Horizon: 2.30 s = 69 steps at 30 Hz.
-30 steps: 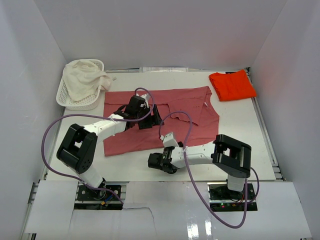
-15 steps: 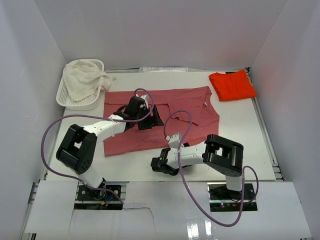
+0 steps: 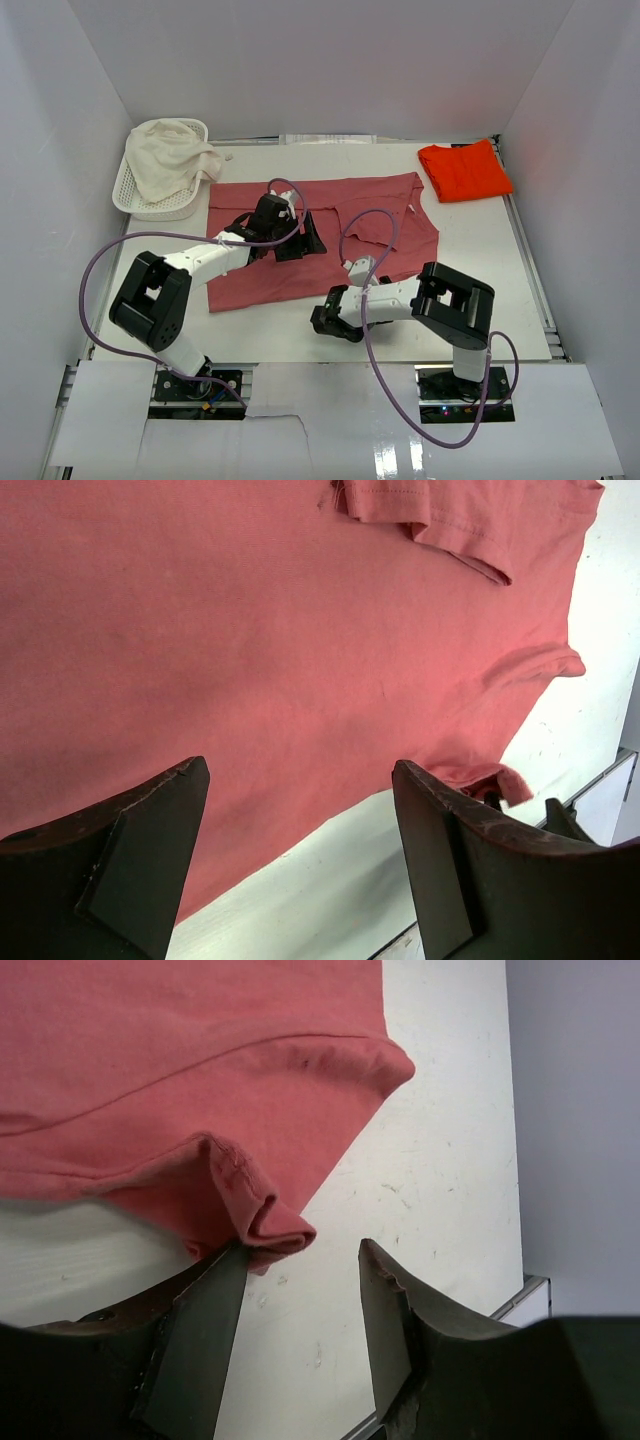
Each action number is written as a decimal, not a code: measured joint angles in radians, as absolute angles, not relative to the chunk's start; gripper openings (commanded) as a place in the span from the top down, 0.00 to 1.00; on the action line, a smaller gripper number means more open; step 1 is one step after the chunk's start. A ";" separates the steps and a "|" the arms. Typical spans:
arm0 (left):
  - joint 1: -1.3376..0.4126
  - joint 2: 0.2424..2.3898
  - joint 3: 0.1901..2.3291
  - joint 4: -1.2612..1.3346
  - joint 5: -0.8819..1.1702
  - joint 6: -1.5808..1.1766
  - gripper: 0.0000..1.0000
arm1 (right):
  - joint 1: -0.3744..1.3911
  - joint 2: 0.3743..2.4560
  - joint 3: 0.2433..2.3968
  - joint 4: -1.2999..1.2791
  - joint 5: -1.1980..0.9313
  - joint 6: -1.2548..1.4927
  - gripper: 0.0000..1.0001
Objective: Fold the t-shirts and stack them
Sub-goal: Grap the side of the flattened tshirt closest away from the robot with both arms
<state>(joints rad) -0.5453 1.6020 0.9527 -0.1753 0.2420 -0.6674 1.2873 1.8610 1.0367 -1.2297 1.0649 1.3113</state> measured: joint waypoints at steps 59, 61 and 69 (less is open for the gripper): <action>-0.545 1.595 0.950 -0.175 0.234 -0.650 0.14 | 1.126 1.766 1.120 -0.840 0.996 0.652 0.87; -0.545 1.595 0.950 -0.176 0.232 -0.650 0.14 | 1.104 1.770 1.146 -0.789 0.982 0.533 0.86; -0.534 1.595 0.941 -0.188 0.202 -0.649 0.14 | 1.019 1.861 1.237 -0.639 0.986 0.233 0.77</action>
